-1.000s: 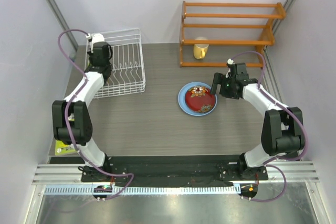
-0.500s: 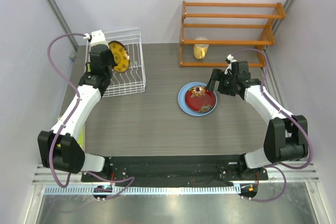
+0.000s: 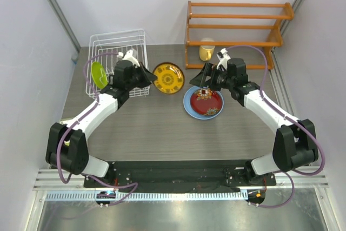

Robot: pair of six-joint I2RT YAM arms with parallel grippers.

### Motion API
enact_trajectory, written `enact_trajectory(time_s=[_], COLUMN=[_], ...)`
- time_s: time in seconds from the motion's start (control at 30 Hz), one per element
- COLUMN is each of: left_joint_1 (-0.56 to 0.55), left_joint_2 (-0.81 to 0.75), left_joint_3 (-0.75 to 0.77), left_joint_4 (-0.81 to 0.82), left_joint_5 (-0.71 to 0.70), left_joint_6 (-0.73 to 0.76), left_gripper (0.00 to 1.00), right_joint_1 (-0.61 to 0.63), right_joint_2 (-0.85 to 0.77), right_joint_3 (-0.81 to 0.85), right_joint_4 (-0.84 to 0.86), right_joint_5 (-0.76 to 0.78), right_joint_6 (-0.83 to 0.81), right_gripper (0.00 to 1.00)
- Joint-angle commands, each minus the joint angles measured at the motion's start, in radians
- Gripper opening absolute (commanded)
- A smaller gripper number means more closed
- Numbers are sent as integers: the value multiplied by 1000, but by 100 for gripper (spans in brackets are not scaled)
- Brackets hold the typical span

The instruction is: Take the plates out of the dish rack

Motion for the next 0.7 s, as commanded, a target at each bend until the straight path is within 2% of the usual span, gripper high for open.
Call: enact_trajectory(time_s=[0.0,0.3,0.37,0.4,0.43,0.5,0.53,0.63,0.67], left_joint_1=[-29,-66,-78,-83,-86,-91,-92,-91,-91], left_joint_2=[-5,7,19,21,25,28,28,21,6], left_joint_3=[-15,-86,-90,-92,-93,-98,-93,-73,-57], left_joint_4=[189,312,326,331,338,357,352,261,225], left_joint_5=[116,177,186,186,189,197,192,133,107], left_joint_6=[-117,-195,-206,-206,-208,-211,-208,-141,-118], left_gripper=[0,0,0,0,0,0,10,61,66], right_joint_1=[11,23,26,26,26,26,26,25,22], right_joint_2=[16,101,119,127,131,142,140,89,72], right_joint_3=[1,-5,-11,-12,-15,-16,-12,-11,-11], right_joint_4=[152,263,301,316,339,350,343,242,203], right_joint_5=[-56,-127,-142,-153,-167,-191,-193,-121,-42], right_joint_6=[67,136,156,164,172,182,178,120,97], right_gripper=[91,88,82,72,49,22,3,1,1])
